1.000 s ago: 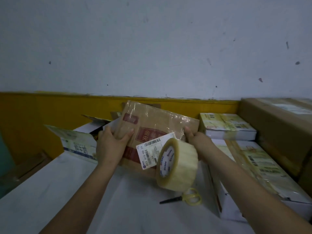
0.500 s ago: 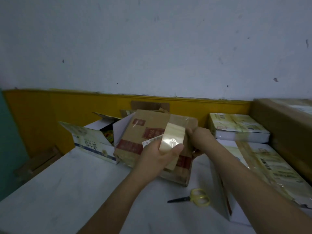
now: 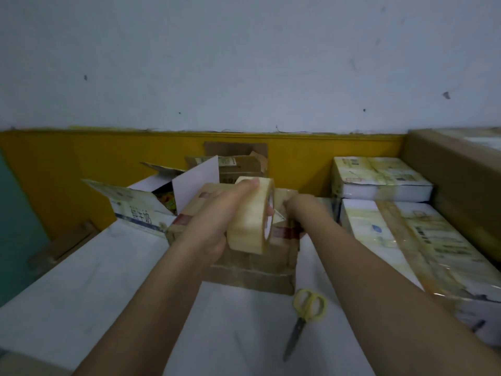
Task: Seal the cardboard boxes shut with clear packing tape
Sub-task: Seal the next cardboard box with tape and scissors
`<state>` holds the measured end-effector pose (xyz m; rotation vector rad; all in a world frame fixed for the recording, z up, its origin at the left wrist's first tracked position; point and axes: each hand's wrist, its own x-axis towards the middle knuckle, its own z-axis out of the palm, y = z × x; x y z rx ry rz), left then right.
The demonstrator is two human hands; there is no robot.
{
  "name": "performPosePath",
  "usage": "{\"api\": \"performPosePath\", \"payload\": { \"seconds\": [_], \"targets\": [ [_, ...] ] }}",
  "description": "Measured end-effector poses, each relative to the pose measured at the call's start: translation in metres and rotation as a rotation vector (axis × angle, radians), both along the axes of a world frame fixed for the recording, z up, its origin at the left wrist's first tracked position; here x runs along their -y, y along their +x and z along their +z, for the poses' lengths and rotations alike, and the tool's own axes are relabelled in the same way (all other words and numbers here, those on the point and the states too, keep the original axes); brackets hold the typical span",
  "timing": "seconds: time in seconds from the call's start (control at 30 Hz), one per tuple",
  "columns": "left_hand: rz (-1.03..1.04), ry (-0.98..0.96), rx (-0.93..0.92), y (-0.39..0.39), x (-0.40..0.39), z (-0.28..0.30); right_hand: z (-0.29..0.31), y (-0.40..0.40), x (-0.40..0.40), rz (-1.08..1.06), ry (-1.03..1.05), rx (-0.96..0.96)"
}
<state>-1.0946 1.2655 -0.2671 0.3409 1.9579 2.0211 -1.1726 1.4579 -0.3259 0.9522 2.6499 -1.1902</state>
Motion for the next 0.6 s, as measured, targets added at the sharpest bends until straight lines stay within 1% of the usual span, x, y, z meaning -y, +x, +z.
{"api": "performPosePath", "payload": {
  "seconds": [0.03, 0.1, 0.17, 0.23, 0.33, 0.4, 0.5, 0.53, 0.57, 0.6],
  "targets": [
    [-0.016, 0.029, 0.018, 0.007, 0.002, 0.007, 0.002, 0.002, 0.0, 0.004, -0.031, -0.031],
    [-0.053, 0.054, 0.025, 0.02, 0.008, 0.019, 0.001, 0.002, 0.001, -0.012, 0.046, 0.019],
    [-0.097, 0.034, 0.066, 0.03, 0.017, 0.02, 0.0, 0.0, -0.001, -0.024, 0.066, 0.04],
    [-0.136, -0.021, 0.131, 0.041, 0.024, 0.005, -0.002, -0.006, -0.003, 0.047, 0.101, 0.051],
    [-0.133, -0.124, 0.245, 0.053, 0.029, -0.035, 0.0, -0.001, 0.0, -0.026, 0.001, 0.028],
    [-0.115, -0.134, 0.3, 0.056, 0.03, -0.058, 0.003, 0.003, 0.001, -0.063, -0.008, 0.002],
    [-0.109, -0.131, 0.339, 0.051, 0.029, -0.08, 0.003, 0.003, 0.001, -0.062, 0.014, -0.016],
    [-0.105, -0.142, 0.34, 0.048, 0.028, -0.082, 0.001, 0.004, 0.002, -0.041, 0.064, 0.01],
    [-0.099, -0.15, 0.342, 0.045, 0.028, -0.084, -0.002, 0.006, 0.003, -0.029, 0.167, 0.007],
    [-0.096, -0.157, 0.343, 0.043, 0.028, -0.084, -0.007, 0.007, 0.003, -0.007, 0.334, -0.032]
  ]
}}
